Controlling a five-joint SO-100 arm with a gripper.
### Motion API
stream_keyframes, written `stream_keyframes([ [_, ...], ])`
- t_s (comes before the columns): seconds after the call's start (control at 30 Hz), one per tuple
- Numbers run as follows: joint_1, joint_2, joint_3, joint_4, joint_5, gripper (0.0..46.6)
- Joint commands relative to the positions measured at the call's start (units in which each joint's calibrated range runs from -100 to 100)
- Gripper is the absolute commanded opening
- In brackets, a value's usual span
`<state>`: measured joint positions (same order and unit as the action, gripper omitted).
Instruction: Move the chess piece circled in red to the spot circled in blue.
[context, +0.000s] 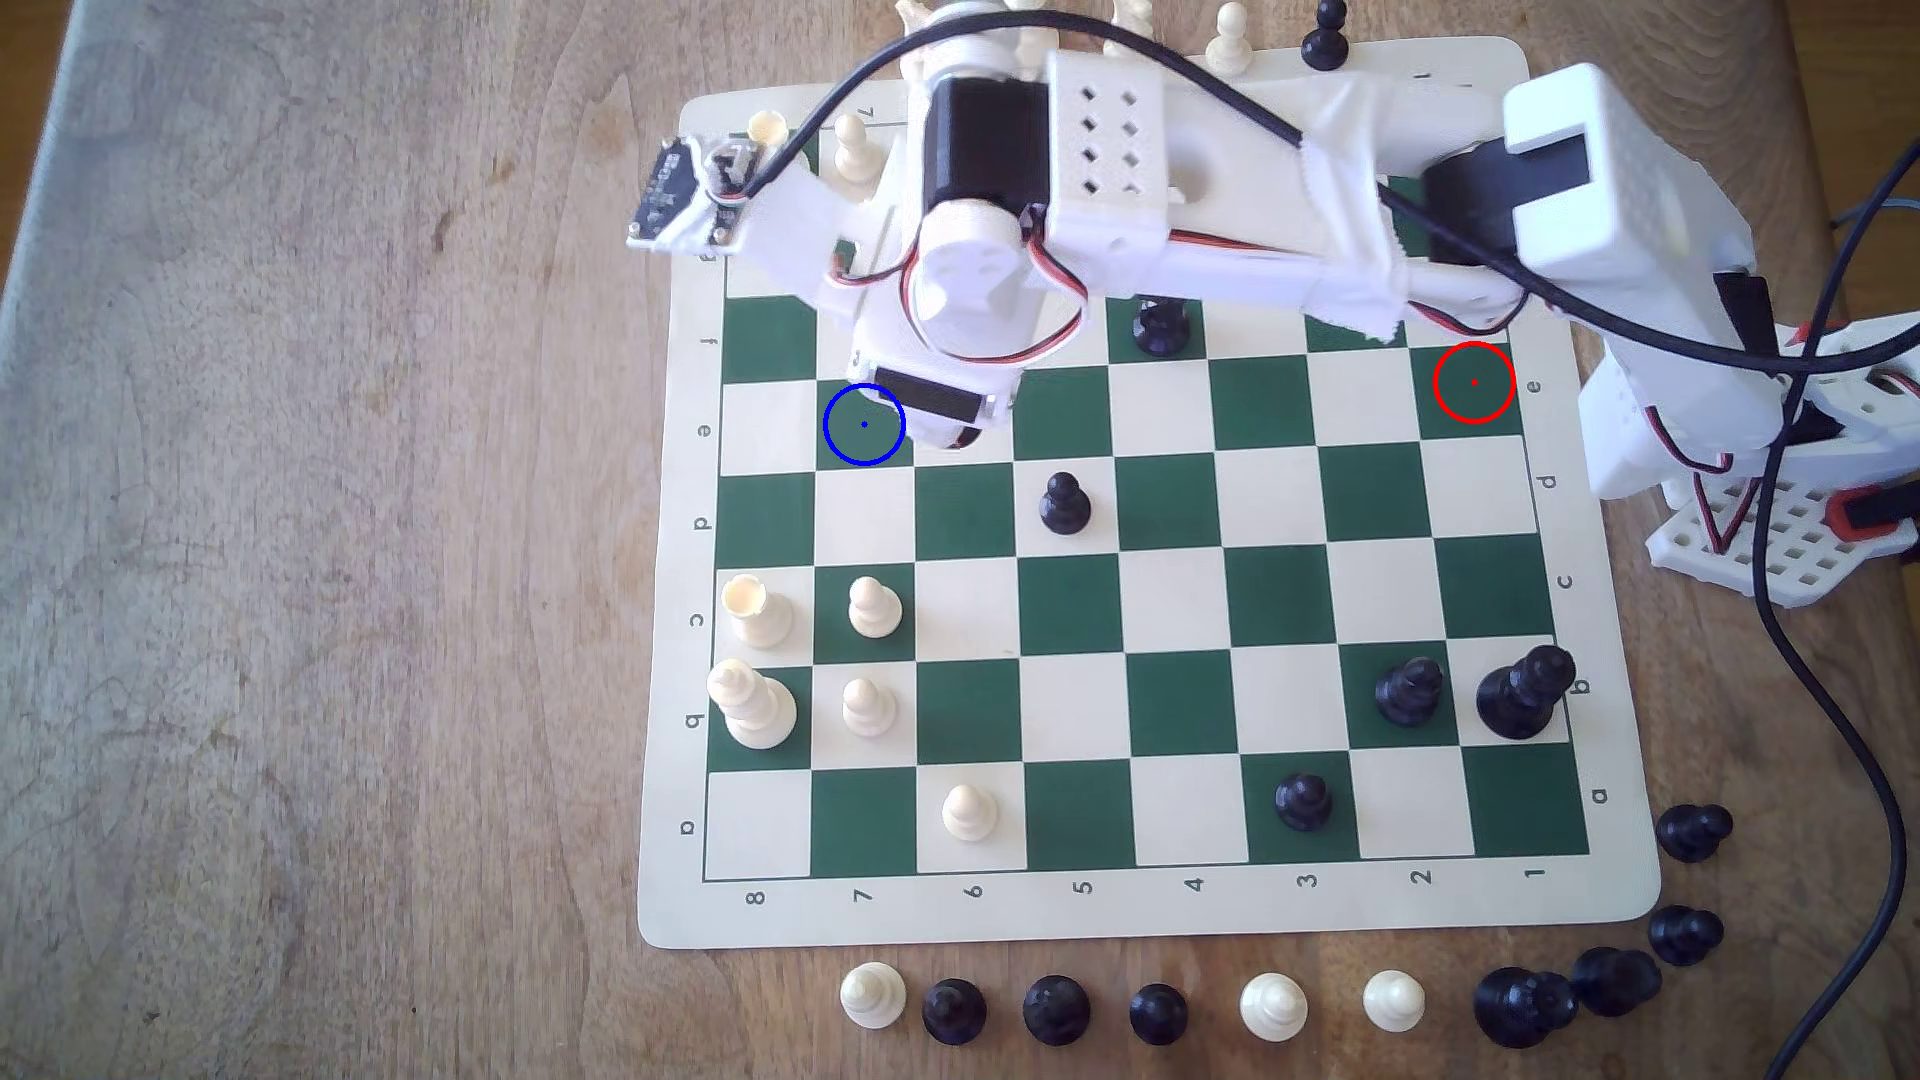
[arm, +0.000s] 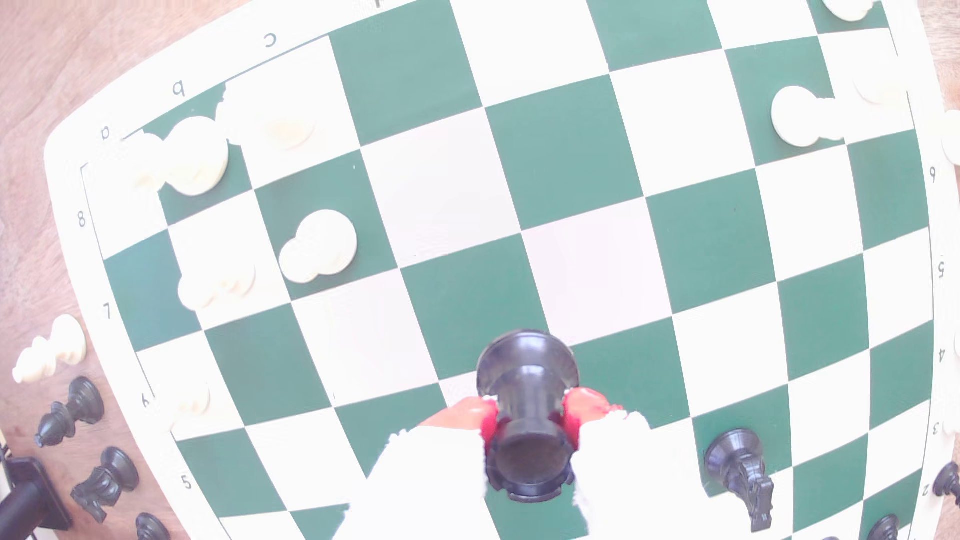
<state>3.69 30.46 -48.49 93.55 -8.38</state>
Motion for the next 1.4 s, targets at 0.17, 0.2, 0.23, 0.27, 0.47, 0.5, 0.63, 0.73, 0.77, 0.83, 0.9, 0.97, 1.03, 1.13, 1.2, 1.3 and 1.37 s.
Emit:
stream_keyframes([
  [0.17,1.6,3.6,-4.9,-6.3,0.2,0.3],
  [0.2,1.7,4.0,-4.9,-7.1,0.4,0.3],
  [0.23,1.8,4.2,-4.9,-7.6,0.5,0.3],
  [0.27,2.1,4.4,-4.9,-8.0,0.5,0.3],
  [0.47,2.8,5.8,-4.4,-11.2,0.5,0.3],
  [0.5,2.9,6.5,-4.3,-11.6,0.5,0.3],
  [0.63,3.0,8.2,-4.3,-12.9,0.5,0.3],
  [0.73,2.9,8.3,-1.4,-14.5,0.3,0.3],
  [0.77,3.0,8.3,-0.1,-15.7,0.3,0.3],
  [0.83,3.1,8.5,0.3,-16.9,0.2,0.3],
  [0.9,3.1,8.5,0.3,-17.5,0.2,0.3],
  [0.97,3.1,8.7,0.0,-17.8,0.4,0.3],
  [1.03,3.2,8.8,0.1,-17.8,0.5,0.3],
  [1.13,3.2,9.1,0.4,-17.7,0.5,0.3],
  [1.2,3.2,9.2,0.9,-17.6,0.5,0.3],
  [1.3,3.3,9.4,2.2,-17.8,0.5,0.3],
  [1.37,3.4,9.0,5.2,-19.1,0.3,0.3],
])
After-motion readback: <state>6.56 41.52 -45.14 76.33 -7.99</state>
